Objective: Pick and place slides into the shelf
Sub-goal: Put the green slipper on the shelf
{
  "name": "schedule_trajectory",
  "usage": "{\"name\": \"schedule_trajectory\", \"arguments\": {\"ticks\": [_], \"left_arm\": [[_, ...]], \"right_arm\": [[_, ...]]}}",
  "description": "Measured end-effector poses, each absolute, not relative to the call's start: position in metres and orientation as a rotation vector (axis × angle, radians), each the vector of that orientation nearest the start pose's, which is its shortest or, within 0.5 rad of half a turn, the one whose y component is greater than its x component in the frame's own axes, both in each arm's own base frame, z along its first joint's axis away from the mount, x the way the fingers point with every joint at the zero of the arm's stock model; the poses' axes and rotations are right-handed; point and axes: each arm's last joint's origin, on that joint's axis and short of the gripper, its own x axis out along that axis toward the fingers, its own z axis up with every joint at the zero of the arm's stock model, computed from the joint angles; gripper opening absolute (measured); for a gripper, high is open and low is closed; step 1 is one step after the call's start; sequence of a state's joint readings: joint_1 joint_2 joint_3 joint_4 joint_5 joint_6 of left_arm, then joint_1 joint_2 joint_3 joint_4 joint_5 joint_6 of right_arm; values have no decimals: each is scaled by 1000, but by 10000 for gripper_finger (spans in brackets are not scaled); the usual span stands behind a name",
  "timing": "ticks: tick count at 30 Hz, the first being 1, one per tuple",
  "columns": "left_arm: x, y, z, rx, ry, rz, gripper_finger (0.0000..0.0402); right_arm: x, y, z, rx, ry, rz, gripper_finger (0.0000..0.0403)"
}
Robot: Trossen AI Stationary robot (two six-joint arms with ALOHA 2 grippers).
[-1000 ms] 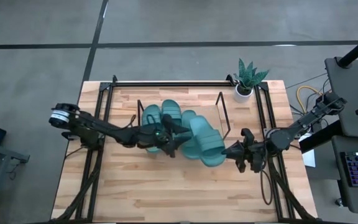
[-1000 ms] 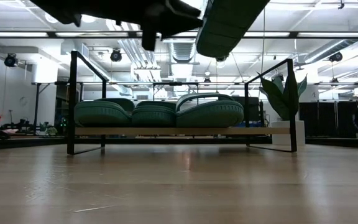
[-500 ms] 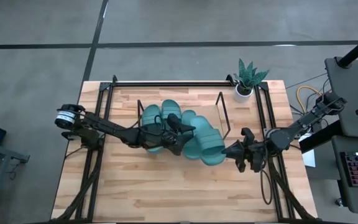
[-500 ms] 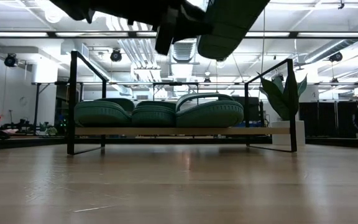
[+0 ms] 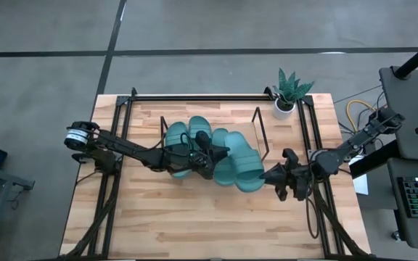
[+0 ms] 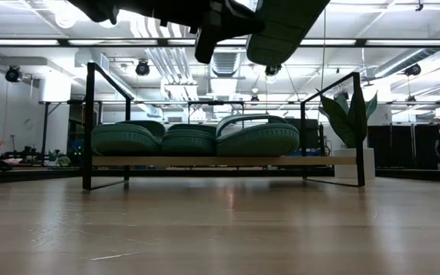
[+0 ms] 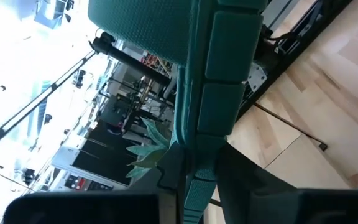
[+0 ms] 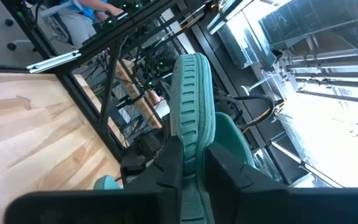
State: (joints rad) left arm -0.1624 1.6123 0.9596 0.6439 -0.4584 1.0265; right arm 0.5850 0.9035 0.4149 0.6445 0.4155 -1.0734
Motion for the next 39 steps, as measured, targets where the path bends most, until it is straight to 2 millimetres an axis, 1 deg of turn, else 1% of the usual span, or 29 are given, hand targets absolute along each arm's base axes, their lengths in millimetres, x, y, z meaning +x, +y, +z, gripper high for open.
{"name": "schedule_trajectory", "arguments": {"ticks": [6,8,13,16,21,26,29,33,36,39], "left_arm": [[353,-42,266,1020,170,294,37],[353,-41,266,1022,196,332,37],[347,-37,267,1054,267,427,37],[343,-36,269,1068,293,447,37],[341,-33,268,1080,334,460,32],[341,-33,269,1074,329,465,32],[341,-33,269,1073,328,465,32],[340,-32,269,1073,334,475,32],[340,-32,268,1074,346,491,32],[339,-31,267,1078,358,501,32]], "right_arm": [[168,97,266,-979,-227,60,91],[169,97,269,-972,-214,29,106],[169,95,273,-999,-84,-110,141],[169,98,274,-1027,-42,-83,164],[172,107,283,-999,17,-41,209],[187,117,290,-1014,106,-65,243],[199,123,291,-1077,206,-174,250],[214,131,296,-1109,316,-317,246],[218,140,298,-1122,361,-329,237],[217,146,301,-1118,401,-323,228]]}}
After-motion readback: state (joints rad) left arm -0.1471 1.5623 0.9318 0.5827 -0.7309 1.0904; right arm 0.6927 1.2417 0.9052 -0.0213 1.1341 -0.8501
